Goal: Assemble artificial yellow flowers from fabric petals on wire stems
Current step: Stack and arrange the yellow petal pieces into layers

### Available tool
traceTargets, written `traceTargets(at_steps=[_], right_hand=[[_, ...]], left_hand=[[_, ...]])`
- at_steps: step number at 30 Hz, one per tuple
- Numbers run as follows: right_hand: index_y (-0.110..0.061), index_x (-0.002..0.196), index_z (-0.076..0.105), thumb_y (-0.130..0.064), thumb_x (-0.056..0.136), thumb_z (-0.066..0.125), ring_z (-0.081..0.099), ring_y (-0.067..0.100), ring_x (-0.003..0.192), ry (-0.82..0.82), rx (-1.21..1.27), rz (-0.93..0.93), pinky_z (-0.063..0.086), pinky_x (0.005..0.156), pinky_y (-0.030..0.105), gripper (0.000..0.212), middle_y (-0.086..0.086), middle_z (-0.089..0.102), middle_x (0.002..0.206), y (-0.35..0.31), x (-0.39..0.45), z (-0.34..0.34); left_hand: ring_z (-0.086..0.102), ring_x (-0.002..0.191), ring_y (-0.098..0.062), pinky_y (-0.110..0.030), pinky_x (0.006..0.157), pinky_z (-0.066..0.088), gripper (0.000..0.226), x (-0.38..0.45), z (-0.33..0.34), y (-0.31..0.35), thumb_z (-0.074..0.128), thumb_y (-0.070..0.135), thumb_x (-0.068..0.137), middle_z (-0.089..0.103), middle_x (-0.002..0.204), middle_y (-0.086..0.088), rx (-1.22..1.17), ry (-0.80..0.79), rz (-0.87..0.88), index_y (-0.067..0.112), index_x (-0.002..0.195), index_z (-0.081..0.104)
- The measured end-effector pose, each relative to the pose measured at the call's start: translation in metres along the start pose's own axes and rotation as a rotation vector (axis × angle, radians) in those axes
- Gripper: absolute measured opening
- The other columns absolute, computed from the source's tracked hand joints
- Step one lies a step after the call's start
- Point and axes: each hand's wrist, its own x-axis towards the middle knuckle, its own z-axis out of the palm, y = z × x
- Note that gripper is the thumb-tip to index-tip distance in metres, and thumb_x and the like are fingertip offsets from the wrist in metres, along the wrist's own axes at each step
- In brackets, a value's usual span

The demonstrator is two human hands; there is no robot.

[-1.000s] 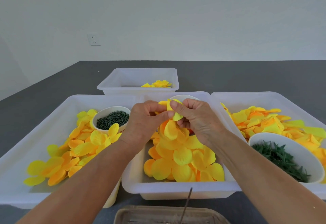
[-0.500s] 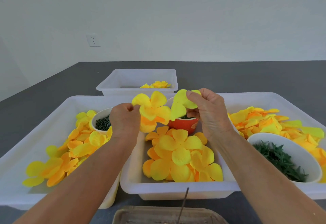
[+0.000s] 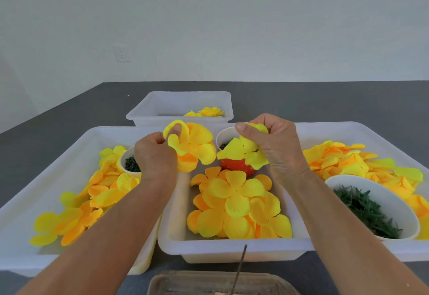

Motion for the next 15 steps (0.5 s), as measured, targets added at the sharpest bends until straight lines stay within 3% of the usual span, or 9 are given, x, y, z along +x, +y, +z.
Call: traceTargets(at_steps=[3, 5, 7, 9, 11, 13, 15], right_hand=[[-0.012, 0.059, 0.062, -0.019, 0.07, 0.078, 0.048, 0.004, 0.052, -0.223, -0.077, -0.022, 0.041, 0.05, 0.018, 0.02, -0.009, 0.056, 0.053, -0.002, -0.003, 0.001], [0.003, 0.064, 0.063, -0.026, 0.069, 0.076, 0.044, 0.007, 0.053, -0.397, -0.108, 0.027, 0.037, 0.052, 0.019, 0.033, 0.0, 0.051, 0.055, -0.002, -0.006, 0.002], [0.004, 0.067, 0.066, -0.039, 0.073, 0.072, 0.047, 0.009, 0.054, -0.49, -0.135, 0.082, 0.04, 0.055, 0.021, 0.044, 0.006, 0.053, 0.056, -0.003, -0.008, 0.003], [-0.003, 0.064, 0.069, -0.05, 0.073, 0.066, 0.054, 0.008, 0.057, -0.456, -0.156, 0.081, 0.046, 0.063, 0.021, 0.048, 0.004, 0.061, 0.058, -0.004, -0.007, 0.004], [-0.003, 0.065, 0.066, -0.051, 0.071, 0.066, 0.052, 0.009, 0.058, -0.295, -0.172, 0.027, 0.046, 0.064, 0.025, 0.048, 0.005, 0.058, 0.06, 0.0, -0.004, 0.004], [-0.01, 0.077, 0.065, -0.045, 0.067, 0.073, 0.048, 0.011, 0.062, -0.133, -0.216, -0.012, 0.044, 0.06, 0.024, 0.037, 0.004, 0.056, 0.07, 0.005, 0.0, 0.004], [-0.023, 0.098, 0.063, -0.033, 0.068, 0.08, 0.051, 0.009, 0.069, -0.096, -0.256, -0.023, 0.048, 0.062, 0.019, 0.036, -0.003, 0.058, 0.086, 0.009, 0.001, 0.005]], left_hand=[[0.035, 0.064, -0.023, -0.035, 0.056, 0.033, 0.052, -0.003, 0.0, 0.003, 0.062, 0.035, 0.088, 0.044, 0.068, -0.011, -0.053, -0.082, 0.038, -0.016, 0.076, 0.056], [0.032, 0.065, -0.024, -0.035, 0.058, 0.03, 0.05, -0.006, 0.001, 0.007, 0.059, 0.03, 0.091, 0.042, 0.07, -0.01, -0.071, -0.131, 0.062, -0.017, 0.074, 0.053], [0.032, 0.068, -0.024, -0.035, 0.06, 0.029, 0.045, -0.009, 0.003, 0.01, 0.057, 0.024, 0.092, 0.043, 0.074, -0.009, -0.122, -0.176, 0.066, -0.017, 0.074, 0.053], [0.033, 0.07, -0.024, -0.036, 0.063, 0.029, 0.041, -0.011, 0.003, 0.012, 0.056, 0.02, 0.093, 0.043, 0.077, -0.01, -0.168, -0.228, 0.068, -0.016, 0.075, 0.053], [0.035, 0.073, -0.024, -0.036, 0.065, 0.03, 0.036, -0.013, 0.002, 0.014, 0.055, 0.019, 0.093, 0.045, 0.079, -0.011, -0.184, -0.282, 0.076, -0.014, 0.078, 0.056], [0.037, 0.073, -0.024, -0.037, 0.066, 0.032, 0.036, -0.016, 0.002, 0.015, 0.055, 0.019, 0.093, 0.047, 0.08, -0.012, -0.19, -0.338, 0.092, -0.016, 0.082, 0.057], [0.039, 0.073, -0.025, -0.038, 0.066, 0.034, 0.04, -0.018, 0.002, 0.016, 0.056, 0.019, 0.093, 0.049, 0.08, -0.015, -0.201, -0.407, 0.102, -0.02, 0.085, 0.054]])
